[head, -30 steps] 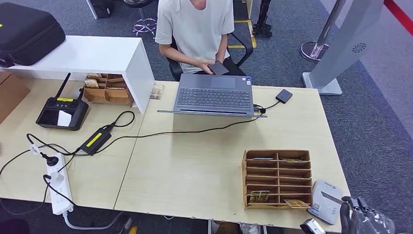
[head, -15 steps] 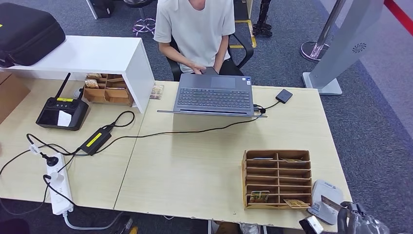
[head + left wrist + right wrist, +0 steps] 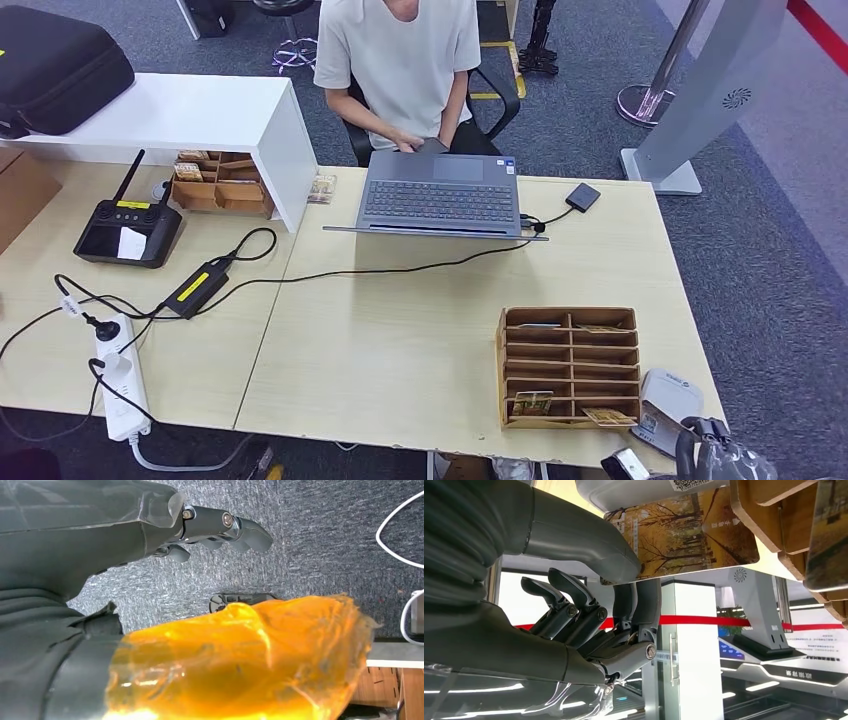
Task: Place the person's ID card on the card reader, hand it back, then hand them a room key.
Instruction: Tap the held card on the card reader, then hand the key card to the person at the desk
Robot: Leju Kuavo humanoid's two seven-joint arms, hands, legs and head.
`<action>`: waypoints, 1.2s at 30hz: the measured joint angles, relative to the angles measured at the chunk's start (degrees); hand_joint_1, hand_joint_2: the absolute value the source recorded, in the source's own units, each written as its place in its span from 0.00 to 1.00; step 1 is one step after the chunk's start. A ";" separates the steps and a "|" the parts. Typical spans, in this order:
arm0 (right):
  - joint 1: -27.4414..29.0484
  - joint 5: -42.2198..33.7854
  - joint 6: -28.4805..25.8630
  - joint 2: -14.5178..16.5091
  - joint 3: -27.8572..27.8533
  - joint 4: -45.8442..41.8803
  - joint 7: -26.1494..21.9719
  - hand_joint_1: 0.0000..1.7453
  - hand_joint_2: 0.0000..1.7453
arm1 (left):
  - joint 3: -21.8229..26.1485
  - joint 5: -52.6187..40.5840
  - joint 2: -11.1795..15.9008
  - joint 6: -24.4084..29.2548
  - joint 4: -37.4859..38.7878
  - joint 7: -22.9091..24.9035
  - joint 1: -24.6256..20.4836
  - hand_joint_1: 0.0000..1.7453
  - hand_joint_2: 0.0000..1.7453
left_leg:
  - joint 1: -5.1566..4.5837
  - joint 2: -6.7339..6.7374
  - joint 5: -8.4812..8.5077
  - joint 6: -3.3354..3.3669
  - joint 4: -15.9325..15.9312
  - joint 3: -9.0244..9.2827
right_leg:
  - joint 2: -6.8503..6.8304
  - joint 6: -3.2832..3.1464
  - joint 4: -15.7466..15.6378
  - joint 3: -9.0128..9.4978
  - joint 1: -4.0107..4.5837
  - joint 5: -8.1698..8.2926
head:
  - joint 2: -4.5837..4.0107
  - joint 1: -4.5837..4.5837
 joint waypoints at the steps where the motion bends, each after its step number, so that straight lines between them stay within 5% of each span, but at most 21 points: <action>1: 0.00 0.01 -0.07 0.00 0.09 0.43 -0.20 1.00 1.00 | 0.00 -0.02 0.00 0.00 0.00 0.09 0.00 0.00 0.00 | 0.00 0.00 0.00 0.00 0.00 0.00 | 0.00 0.00 0.00 0.00 0.00 0.00 | 0.00 0.00; 23: -4.70 1.14 -0.74 -0.39 0.34 0.40 -4.46 1.00 1.00 | -0.02 -1.04 -0.05 0.44 0.00 1.65 -1.21 0.00 0.00 | -0.01 0.08 0.01 0.01 0.02 0.09 | 0.08 0.02 0.01 0.09 -0.01 0.07 | 0.00 -0.01; 36: -15.28 6.07 -0.72 -9.69 14.12 -7.26 7.59 1.00 1.00 | -0.11 -1.07 -0.10 0.67 0.00 2.74 -2.52 0.00 0.00 | -0.01 0.06 0.03 0.01 0.04 0.07 | 0.08 0.02 0.01 0.07 -0.01 0.07 | 0.00 0.01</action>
